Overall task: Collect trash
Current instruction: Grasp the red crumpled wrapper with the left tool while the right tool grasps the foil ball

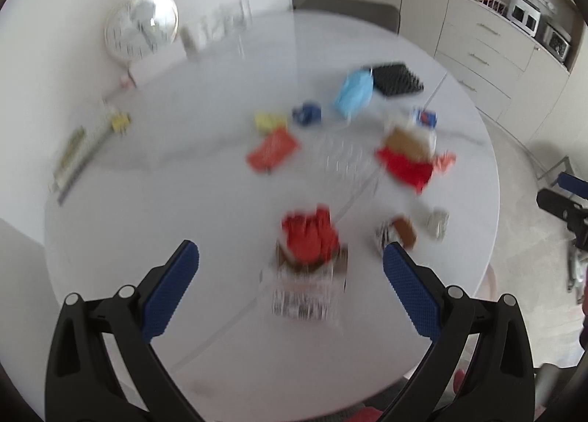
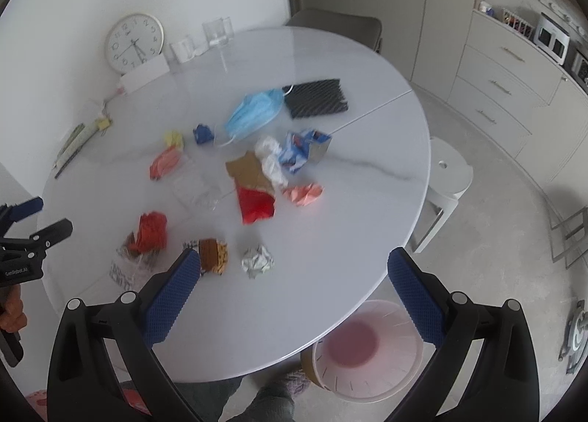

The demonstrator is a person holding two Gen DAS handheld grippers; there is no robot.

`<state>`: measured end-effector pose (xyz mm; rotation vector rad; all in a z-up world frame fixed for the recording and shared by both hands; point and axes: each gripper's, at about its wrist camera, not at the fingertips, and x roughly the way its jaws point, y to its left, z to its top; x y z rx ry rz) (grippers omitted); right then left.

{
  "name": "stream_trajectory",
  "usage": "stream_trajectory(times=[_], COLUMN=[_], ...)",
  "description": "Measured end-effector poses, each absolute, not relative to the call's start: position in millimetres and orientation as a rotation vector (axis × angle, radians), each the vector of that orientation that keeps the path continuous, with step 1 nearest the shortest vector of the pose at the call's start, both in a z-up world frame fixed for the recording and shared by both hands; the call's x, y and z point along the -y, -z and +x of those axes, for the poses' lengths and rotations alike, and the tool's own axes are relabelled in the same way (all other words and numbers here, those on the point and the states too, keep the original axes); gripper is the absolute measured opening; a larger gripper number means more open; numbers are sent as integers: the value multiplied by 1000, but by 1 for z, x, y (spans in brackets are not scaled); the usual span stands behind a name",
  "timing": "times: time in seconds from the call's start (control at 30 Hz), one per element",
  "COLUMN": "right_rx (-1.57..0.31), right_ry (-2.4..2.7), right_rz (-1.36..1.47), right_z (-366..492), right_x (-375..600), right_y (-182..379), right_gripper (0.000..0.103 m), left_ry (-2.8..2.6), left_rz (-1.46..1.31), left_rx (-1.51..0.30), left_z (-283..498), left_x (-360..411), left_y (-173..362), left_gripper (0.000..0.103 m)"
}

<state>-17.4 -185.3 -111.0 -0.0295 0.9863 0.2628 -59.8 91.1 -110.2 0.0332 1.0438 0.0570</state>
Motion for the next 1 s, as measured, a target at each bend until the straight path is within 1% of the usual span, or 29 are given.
stream_trajectory(times=[0.17, 0.33, 0.47, 0.63, 0.7, 0.73, 0.8, 0.83, 0.87, 1.0], right_rx=[-1024, -1084, -1091, -1110, -1117, -1131, -1155, -1159, -1165, -1201], right_ry=[-318, -348, -358, -350, -346, -337, -323, -316, -302, -231], right_rz=[-43, -59, -90, -83, -64, -60, -43, -36, -31, 1], right_z=[-21, -17, -16, -4, 4, 9, 18, 20, 23, 32], right_x=[185, 184, 179, 172, 166, 160, 150, 146, 141, 133], right_y=[138, 164, 176, 192, 200, 205, 214, 217, 220, 233], right_gripper=[101, 101, 101, 101, 95, 88, 83, 77, 75, 71], left_ry=[-82, -78, -74, -70, -33, -18, -1, 11, 21, 85], left_rz=[22, -8, -32, -54, -68, -56, -34, -26, -26, -19], left_rx=[-1095, -1140, -1172, -1196, -1178, -1169, -1163, -1162, -1164, -1169], left_z=[-75, -71, -61, -53, -49, -44, -36, -30, -26, -5], left_x=[-92, -88, -89, -94, -94, -94, -93, -94, -94, -92], left_y=[145, 177, 199, 206, 201, 198, 197, 196, 196, 197], left_gripper=[96, 96, 96, 96, 96, 96, 96, 96, 96, 96])
